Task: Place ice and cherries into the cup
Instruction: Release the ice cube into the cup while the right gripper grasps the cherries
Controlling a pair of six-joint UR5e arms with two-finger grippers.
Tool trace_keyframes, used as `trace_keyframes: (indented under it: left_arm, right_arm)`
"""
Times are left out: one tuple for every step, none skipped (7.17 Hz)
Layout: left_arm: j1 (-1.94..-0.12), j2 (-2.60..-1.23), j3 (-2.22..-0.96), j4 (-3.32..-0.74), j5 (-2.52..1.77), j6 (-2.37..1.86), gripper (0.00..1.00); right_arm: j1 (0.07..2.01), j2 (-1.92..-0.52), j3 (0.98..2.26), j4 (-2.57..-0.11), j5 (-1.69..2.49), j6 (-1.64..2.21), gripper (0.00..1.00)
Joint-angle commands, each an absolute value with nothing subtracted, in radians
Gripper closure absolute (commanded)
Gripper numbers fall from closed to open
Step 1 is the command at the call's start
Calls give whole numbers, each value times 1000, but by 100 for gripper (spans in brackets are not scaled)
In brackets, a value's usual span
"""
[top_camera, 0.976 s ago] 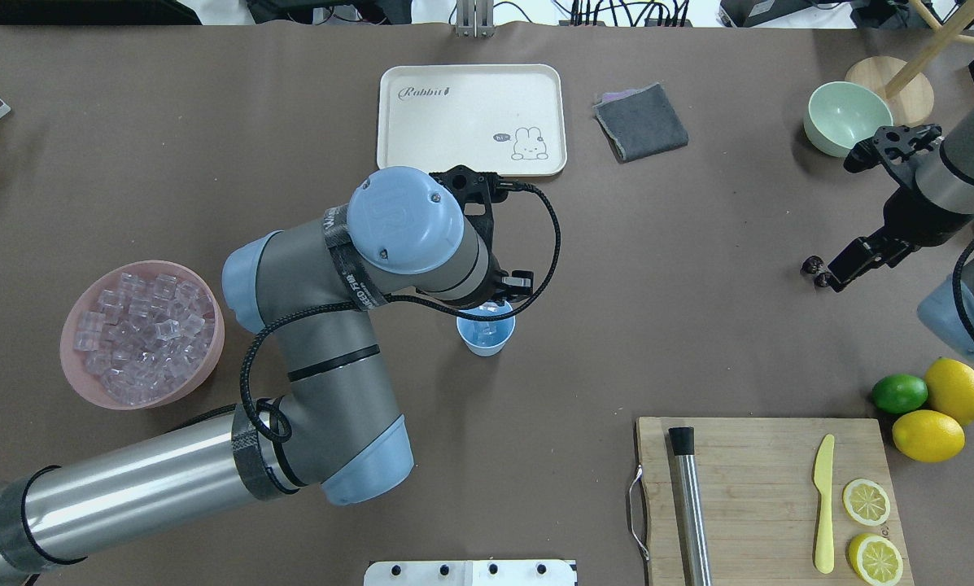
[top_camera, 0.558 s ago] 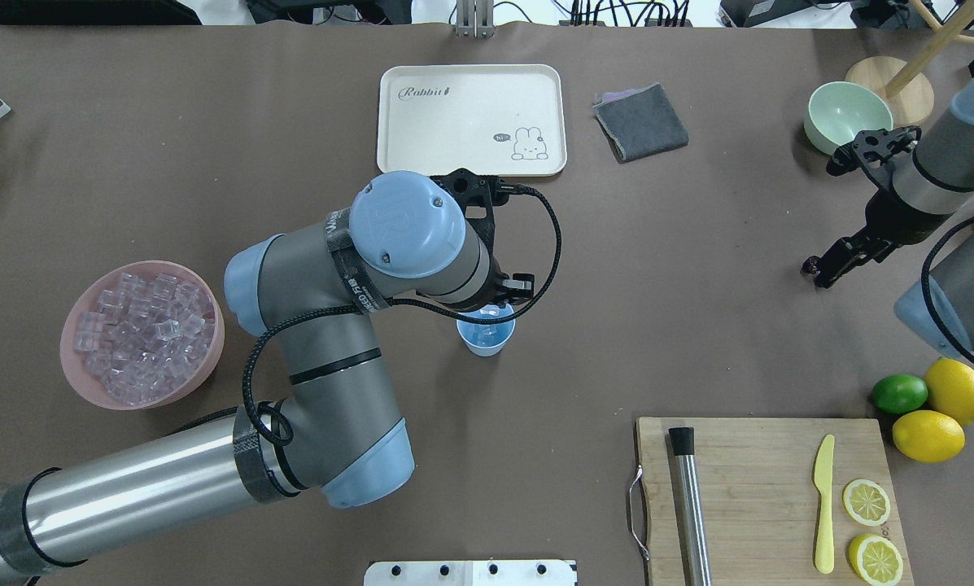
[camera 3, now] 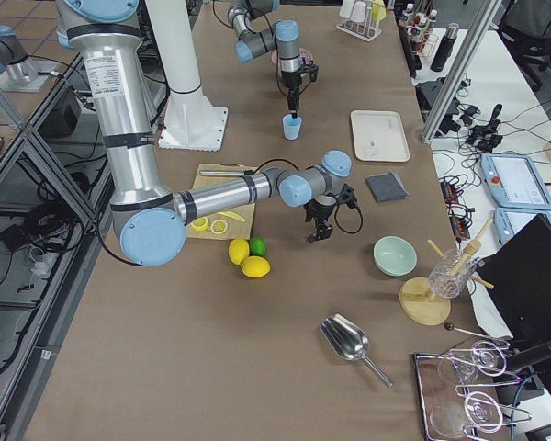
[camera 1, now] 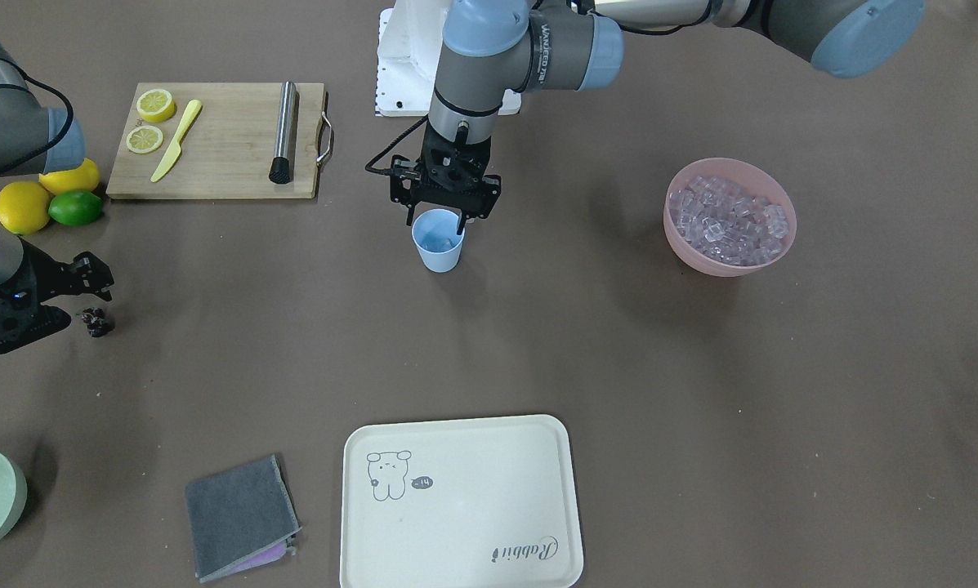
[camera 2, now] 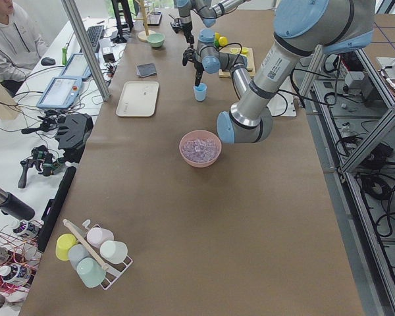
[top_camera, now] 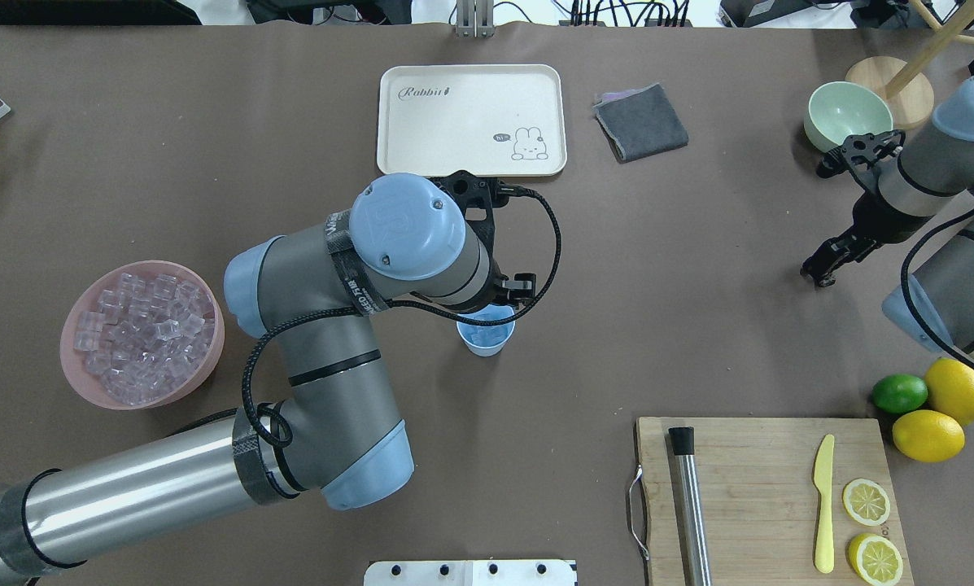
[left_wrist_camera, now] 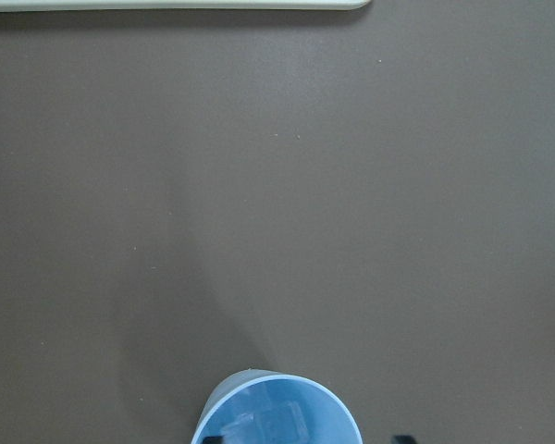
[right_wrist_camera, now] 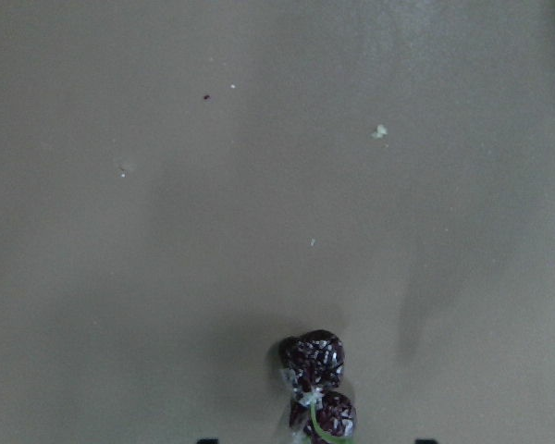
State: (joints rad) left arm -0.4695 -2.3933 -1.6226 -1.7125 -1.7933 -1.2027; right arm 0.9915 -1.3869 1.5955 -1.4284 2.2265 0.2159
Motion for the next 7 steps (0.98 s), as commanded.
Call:
trace_keyframes:
  left_arm:
    - [-469, -2393, -1624, -1712, -1793, -1203, 25]
    - [-471, -2393, -1626, -1712, -1792, -1203, 25]
    - [-471, -2390, -1638, -1710, -1792, -1203, 25]
    - [-479, -2369, -1675, -1707, -1792, -1200, 26]
    - [-497, -2299, -1750, -1706, -1795, -1187, 29]
    - [-520, -2195, -1843, -1706, -1799, -1116, 29]
    - [-550, -2113, -1911, -1704, -1804, -1021, 29]
  right_arm:
    - [989, -1385, 1591, -1427, 2227, 218, 84]
    - [989, -1381, 1592, -1427, 2230, 216, 100]
    - [989, -1382, 1594, -1425, 2233, 215, 100]
    - [995, -1381, 1611, -1427, 2241, 218, 100]
    - [1005, -1381, 1671, -1449, 2290, 251, 100]
    - [1003, -1346, 1731, -1457, 2328, 362, 100]
    - [973, -1297, 1782, -1463, 2362, 523, 100]
